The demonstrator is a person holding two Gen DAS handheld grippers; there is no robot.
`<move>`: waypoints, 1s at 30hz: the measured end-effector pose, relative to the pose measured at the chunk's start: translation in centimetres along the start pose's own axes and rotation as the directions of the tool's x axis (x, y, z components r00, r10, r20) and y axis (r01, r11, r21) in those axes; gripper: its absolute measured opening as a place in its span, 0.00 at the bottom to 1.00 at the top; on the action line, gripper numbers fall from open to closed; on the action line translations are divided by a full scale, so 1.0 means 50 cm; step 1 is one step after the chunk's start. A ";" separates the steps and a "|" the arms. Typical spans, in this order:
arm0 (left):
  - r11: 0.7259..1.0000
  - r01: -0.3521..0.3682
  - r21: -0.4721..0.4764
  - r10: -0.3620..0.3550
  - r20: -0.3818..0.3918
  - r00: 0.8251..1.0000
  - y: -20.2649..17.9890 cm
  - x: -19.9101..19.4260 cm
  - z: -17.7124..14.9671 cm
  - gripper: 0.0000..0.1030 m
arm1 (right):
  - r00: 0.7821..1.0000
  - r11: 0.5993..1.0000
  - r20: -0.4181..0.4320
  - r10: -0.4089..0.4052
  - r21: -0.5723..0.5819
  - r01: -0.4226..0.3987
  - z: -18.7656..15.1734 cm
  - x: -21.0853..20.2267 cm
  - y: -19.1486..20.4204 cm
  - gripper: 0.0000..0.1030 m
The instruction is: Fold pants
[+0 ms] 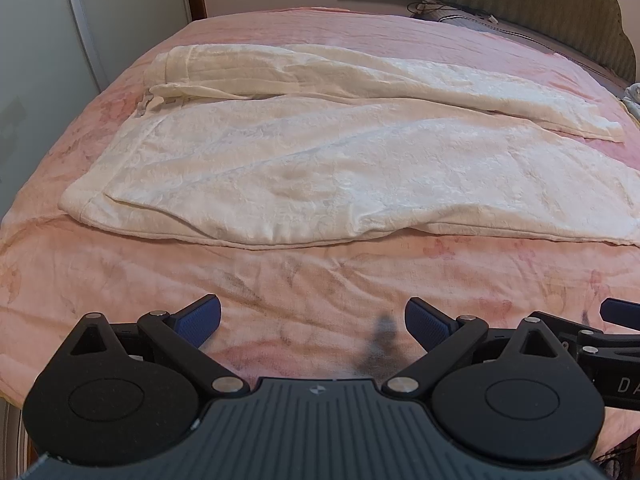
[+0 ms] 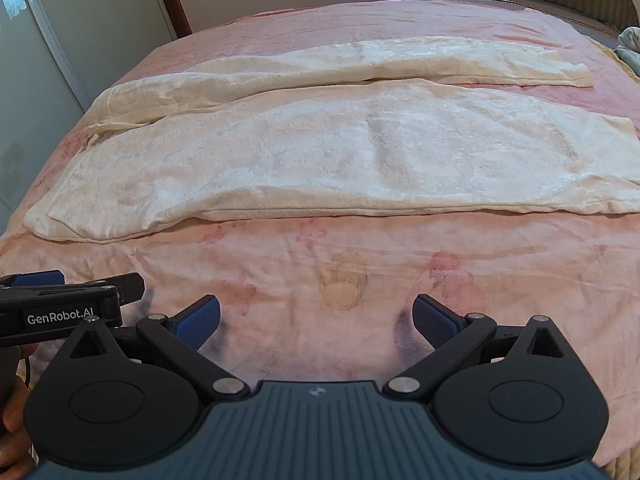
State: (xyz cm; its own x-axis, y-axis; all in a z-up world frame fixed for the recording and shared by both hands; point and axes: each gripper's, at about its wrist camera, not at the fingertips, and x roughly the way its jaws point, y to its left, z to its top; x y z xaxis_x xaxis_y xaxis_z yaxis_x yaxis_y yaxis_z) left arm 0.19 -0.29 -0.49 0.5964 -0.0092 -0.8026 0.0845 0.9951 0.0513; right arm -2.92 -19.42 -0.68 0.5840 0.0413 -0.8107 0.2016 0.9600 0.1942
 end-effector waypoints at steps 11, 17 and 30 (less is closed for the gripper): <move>1.000 0.007 0.000 -0.007 0.008 1.000 -0.002 -0.003 0.001 0.97 | 1.000 1.000 -0.003 0.002 0.002 -0.002 0.001 0.001 -0.001 1.00; 1.000 0.006 -0.005 -0.006 0.003 1.000 -0.001 -0.002 0.000 0.97 | 1.000 1.000 -0.006 0.004 0.005 -0.004 0.001 0.002 -0.002 1.00; 1.000 0.008 -0.008 -0.008 -0.002 1.000 0.000 0.001 -0.002 0.97 | 1.000 1.000 -0.006 0.005 0.005 -0.005 -0.001 0.004 -0.002 1.00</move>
State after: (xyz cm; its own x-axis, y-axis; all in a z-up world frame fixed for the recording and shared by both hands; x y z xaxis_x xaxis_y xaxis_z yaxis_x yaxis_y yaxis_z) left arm 0.14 -0.28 -0.61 0.5943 -0.0171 -0.8041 0.0825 0.9958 0.0399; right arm -2.86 -19.51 -0.85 0.5804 0.0478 -0.8129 0.2028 0.9584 0.2011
